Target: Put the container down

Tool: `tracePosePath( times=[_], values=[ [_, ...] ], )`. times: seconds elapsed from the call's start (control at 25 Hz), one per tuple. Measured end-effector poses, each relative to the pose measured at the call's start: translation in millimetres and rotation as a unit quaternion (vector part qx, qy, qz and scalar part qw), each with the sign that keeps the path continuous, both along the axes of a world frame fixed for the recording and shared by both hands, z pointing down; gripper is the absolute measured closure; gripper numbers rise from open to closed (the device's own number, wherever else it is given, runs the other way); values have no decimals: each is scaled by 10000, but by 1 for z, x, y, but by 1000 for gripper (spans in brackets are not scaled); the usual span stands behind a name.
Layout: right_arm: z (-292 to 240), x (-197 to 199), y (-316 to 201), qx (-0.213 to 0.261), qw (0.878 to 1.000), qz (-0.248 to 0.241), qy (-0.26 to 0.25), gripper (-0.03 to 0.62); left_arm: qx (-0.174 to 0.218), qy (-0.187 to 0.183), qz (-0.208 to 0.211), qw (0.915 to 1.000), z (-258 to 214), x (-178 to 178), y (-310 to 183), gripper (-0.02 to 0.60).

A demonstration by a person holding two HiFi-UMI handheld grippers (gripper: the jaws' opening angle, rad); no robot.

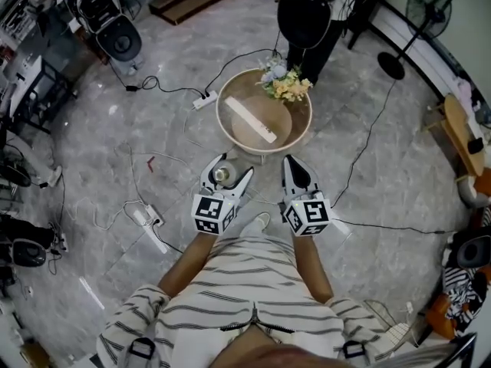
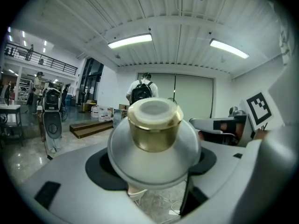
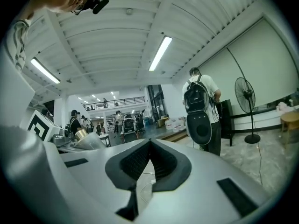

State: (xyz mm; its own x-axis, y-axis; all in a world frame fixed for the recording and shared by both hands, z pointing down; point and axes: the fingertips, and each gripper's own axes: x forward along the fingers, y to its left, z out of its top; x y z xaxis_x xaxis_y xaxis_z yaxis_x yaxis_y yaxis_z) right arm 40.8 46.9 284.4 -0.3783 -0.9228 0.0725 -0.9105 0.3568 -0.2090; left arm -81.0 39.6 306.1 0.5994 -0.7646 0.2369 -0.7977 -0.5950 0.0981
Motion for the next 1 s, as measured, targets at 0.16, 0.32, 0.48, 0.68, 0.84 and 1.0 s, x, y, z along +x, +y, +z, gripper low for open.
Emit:
tracePosePath(
  times=[0.16, 0.32, 0.48, 0.68, 0.84, 1.0],
  values=[
    [5, 14, -37, -31, 10000, -34, -18, 583, -72, -70, -24, 9999, 11, 12, -35, 250],
    [8, 21, -62, -7, 9999, -97, -29, 583, -107, -81, -53, 9999, 19, 20, -61, 250],
    [11, 29, -79, -33, 9999, -70, -93, 583, -130, -137, -2, 9998, 25, 29, -79, 250],
    [24, 24, -91, -205, 9996, -83, -145, 583, -331, -221, 43, 9992, 39, 26, -91, 250],
    [44, 12, -105, -414, 9990, -59, -138, 583, -422, -292, 126, 9986, 56, 17, -108, 250],
    [67, 3, -121, -646, 9979, 36, -85, 583, -530, -313, 151, 9980, 75, 10, -130, 250]
  ],
)
